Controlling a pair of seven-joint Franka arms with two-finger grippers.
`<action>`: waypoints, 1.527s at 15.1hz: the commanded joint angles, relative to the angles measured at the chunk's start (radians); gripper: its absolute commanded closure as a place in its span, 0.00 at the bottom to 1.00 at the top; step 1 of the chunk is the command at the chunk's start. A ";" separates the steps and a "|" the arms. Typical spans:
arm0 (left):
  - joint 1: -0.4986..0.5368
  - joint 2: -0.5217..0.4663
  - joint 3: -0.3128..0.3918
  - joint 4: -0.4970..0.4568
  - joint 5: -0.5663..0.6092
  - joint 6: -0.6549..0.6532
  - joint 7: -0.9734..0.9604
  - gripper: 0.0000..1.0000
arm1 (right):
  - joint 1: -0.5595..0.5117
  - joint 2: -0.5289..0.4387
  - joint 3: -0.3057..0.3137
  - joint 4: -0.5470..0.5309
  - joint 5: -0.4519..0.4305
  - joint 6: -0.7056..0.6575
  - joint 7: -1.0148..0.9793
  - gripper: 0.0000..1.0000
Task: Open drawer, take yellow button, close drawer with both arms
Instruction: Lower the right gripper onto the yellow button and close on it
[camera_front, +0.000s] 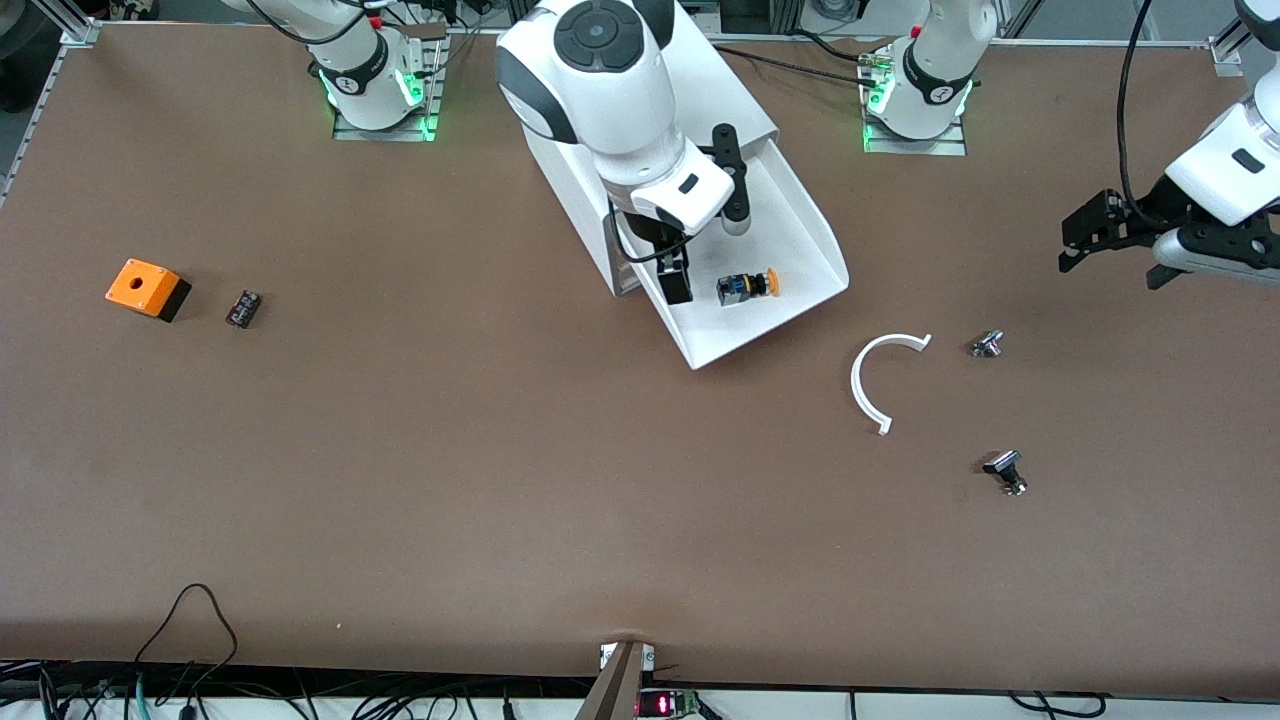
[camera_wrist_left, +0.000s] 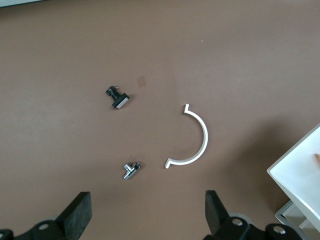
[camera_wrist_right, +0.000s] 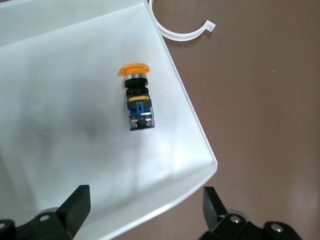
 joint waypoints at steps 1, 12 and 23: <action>-0.016 -0.011 -0.005 0.005 0.046 -0.027 -0.068 0.00 | 0.049 0.069 -0.034 0.052 0.007 0.033 0.013 0.00; -0.033 -0.011 0.007 0.005 0.048 -0.108 -0.177 0.00 | 0.148 0.121 -0.096 0.056 0.008 0.069 0.092 0.00; -0.036 -0.009 0.009 0.008 0.048 -0.116 -0.174 0.00 | 0.171 0.158 -0.115 0.056 0.010 0.141 0.094 0.07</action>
